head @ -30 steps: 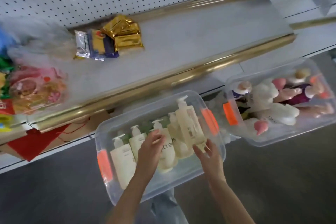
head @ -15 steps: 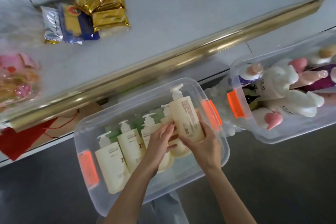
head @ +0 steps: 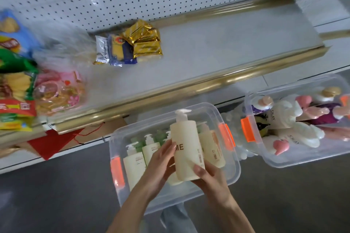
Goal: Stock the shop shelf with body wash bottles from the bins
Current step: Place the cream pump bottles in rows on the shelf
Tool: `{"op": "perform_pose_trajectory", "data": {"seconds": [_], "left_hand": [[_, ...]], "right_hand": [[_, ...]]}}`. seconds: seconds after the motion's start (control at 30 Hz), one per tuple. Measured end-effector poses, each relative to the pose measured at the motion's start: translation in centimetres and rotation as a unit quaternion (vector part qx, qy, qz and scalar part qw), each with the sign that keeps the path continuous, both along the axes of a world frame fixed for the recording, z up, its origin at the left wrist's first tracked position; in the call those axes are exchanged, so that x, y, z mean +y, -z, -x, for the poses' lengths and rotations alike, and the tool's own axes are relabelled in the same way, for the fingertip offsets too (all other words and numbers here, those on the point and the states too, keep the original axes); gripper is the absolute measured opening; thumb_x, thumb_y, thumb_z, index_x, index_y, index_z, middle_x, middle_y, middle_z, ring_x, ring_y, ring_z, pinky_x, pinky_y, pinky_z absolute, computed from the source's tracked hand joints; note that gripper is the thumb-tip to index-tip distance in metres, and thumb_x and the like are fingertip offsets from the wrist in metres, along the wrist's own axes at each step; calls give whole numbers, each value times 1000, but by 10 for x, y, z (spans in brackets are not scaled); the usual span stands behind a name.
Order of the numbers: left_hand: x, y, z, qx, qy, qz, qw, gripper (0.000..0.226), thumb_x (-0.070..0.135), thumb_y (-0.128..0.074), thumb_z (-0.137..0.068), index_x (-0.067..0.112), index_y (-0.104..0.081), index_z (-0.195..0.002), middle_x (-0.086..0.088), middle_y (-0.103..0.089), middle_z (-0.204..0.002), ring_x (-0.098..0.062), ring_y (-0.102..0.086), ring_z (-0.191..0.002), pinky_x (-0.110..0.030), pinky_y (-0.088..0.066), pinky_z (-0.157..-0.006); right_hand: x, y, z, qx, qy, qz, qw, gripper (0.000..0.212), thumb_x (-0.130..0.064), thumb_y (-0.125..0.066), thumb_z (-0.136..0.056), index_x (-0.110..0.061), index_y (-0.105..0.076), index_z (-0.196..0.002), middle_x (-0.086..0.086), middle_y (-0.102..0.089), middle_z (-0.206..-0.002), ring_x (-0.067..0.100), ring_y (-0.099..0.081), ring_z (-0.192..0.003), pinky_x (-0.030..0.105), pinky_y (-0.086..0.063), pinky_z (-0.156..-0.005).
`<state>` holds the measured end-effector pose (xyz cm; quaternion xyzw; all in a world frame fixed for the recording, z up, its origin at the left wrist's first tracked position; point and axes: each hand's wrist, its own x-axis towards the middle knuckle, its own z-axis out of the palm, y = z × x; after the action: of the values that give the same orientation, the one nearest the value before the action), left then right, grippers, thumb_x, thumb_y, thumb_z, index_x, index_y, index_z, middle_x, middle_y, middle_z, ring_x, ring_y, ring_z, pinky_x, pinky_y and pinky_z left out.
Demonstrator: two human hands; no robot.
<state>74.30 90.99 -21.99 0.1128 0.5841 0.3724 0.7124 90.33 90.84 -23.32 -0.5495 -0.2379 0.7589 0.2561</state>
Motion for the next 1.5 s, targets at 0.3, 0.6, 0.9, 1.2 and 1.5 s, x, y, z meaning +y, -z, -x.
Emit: {"op": "perform_pose_trajectory", "data": {"seconds": [0.3,0.6,0.9,1.2,1.5], "left_hand": [[-17,-131,74,-54,-73,-146,985,40,29,-71,-79,11,-68,-114,-20,-65,-117,-33,-63,-109,-37,-53,-87],[-32,-228,141,136,-149,-222,954,67,36,-78,-53,14,-63,-114,-4,-72,-107,-22,-68,-100,-29,-55,-75],[-44,-321,226,216,-203,-314,902,47,8,-80,-67,29,-63,-104,13,-73,-100,-2,-68,-93,-16,-53,-68],[-20,-360,301,262,-235,-374,858,49,-3,-74,-74,33,-61,-104,16,-73,-98,-2,-67,-96,-16,-52,-73],[8,-358,370,277,-239,-404,839,62,-10,-71,-76,12,-53,-131,-1,-69,-117,-11,-65,-106,-19,-52,-79]], "right_hand": [[27,-145,56,28,-215,-106,970,83,-56,-83,-57,-1,-63,-116,18,-69,-111,33,-65,-106,46,-51,-93],[26,-241,143,-33,-244,-250,937,62,-55,-72,-70,-18,-58,-116,-3,-71,-110,16,-67,-104,43,-51,-93],[37,-320,235,-77,-366,-413,831,81,-58,-82,-54,-37,-46,-124,-22,-66,-111,3,-64,-102,27,-54,-86],[71,-359,332,-117,-328,-495,796,69,-47,-84,-51,-36,-58,-114,-15,-70,-100,3,-65,-92,24,-52,-78],[107,-360,418,-105,-313,-529,782,81,-42,-84,-53,-22,-52,-125,-10,-67,-112,5,-63,-104,34,-53,-89]]}}
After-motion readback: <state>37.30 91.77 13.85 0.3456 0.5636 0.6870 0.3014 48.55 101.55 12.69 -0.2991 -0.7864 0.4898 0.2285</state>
